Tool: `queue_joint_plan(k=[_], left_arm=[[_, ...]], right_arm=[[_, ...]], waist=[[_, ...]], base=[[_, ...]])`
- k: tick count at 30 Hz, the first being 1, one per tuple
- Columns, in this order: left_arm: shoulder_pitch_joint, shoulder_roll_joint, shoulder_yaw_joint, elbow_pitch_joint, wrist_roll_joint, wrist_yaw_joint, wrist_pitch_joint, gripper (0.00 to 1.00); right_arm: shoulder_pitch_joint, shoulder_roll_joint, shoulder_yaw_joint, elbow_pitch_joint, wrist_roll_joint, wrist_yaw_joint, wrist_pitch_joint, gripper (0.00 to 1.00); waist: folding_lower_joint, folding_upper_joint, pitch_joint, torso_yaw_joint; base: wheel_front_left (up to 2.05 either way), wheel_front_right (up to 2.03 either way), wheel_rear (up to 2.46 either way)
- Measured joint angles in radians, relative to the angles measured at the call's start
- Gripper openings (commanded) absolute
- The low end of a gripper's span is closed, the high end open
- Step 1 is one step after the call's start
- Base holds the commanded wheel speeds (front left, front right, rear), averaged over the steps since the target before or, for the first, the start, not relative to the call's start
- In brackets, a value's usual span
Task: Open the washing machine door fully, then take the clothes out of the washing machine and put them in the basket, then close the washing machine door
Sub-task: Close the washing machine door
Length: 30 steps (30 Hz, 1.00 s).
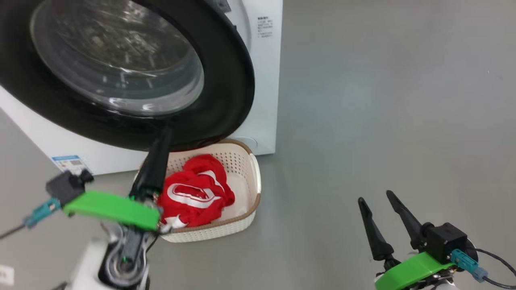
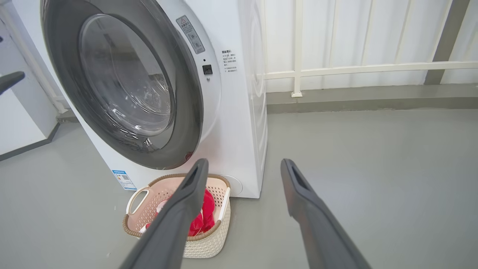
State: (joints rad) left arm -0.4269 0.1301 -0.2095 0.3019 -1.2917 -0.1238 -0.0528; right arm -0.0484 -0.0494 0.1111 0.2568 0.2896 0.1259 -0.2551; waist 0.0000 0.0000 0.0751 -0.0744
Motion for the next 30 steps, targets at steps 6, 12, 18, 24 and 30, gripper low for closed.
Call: queue_joint_plan(k=[6,12,18,24,30], left_arm=[[0.107,0.058,-0.052,-0.005,0.247,0.012,-0.168,1.00],[0.184,0.097,-0.044,-0.069,0.465,0.069,-0.197,1.00],[0.301,0.111,0.035,-0.169,0.659,0.115,-0.197,1.00],[0.402,0.108,0.057,-0.229,0.786,0.143,-0.197,1.00],[0.455,0.106,0.069,-0.255,0.862,0.169,-0.197,1.00]], right_arm=[[0.032,0.001,-0.028,-0.024,0.000,0.000,0.000,1.00],[0.052,0.002,-0.039,-0.045,0.001,0.000,0.000,1.00],[0.083,0.004,-0.049,-0.060,0.006,0.000,0.000,1.00],[0.092,0.005,-0.076,-0.092,-0.016,0.000,0.000,1.00],[0.117,0.007,-0.101,-0.126,-0.049,0.000,0.000,1.00]], waist=[[0.0000,0.0000,-0.052,0.031],[0.0000,0.0000,-0.085,0.064],[0.0000,0.0000,-0.118,0.077],[0.0000,0.0000,-0.136,0.082],[0.0000,0.0000,-0.143,0.087]], base=[[0.00,0.00,0.00],[0.00,0.00,0.00],[0.00,0.00,0.00],[0.00,0.00,0.00],[0.00,0.00,0.00]])
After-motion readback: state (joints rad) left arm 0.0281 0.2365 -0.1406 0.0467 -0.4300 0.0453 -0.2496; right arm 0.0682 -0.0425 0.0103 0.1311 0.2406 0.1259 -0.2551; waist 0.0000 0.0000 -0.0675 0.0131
